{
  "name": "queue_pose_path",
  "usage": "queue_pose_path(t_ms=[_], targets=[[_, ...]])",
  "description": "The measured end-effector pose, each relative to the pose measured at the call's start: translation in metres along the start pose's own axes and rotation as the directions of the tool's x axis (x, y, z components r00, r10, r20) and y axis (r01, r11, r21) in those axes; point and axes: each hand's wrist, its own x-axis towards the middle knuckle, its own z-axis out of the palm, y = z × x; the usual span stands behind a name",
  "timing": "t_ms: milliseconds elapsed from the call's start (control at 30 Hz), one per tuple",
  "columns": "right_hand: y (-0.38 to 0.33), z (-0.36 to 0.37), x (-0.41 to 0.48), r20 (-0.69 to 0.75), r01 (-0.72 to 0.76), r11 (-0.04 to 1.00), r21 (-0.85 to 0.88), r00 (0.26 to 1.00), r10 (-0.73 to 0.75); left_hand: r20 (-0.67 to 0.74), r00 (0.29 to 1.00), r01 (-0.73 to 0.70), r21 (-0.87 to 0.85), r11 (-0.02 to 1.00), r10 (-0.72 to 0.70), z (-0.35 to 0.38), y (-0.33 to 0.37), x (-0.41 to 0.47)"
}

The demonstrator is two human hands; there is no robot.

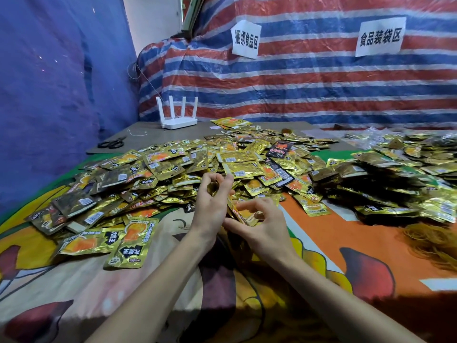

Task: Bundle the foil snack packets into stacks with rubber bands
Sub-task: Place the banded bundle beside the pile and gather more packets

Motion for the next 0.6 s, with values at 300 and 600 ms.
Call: queue_pose_path(t_ms=[300, 600], targets=[[0.0000, -0.0014, -0.0017, 0.147, 0.113, 0.988, 0.106, 0.981, -0.128, 0.022, 0.997, 0.075, -0.064, 0.995, -0.074, -0.0064, -0.0006, 0.0019], [-0.0010, 0.0019, -0.0060, 0.180, 0.116, 0.993, 0.026, 0.976, -0.119, 0.028, 0.995, 0.099, -0.121, 0.988, -0.096, -0.0059, 0.0002, 0.0039]])
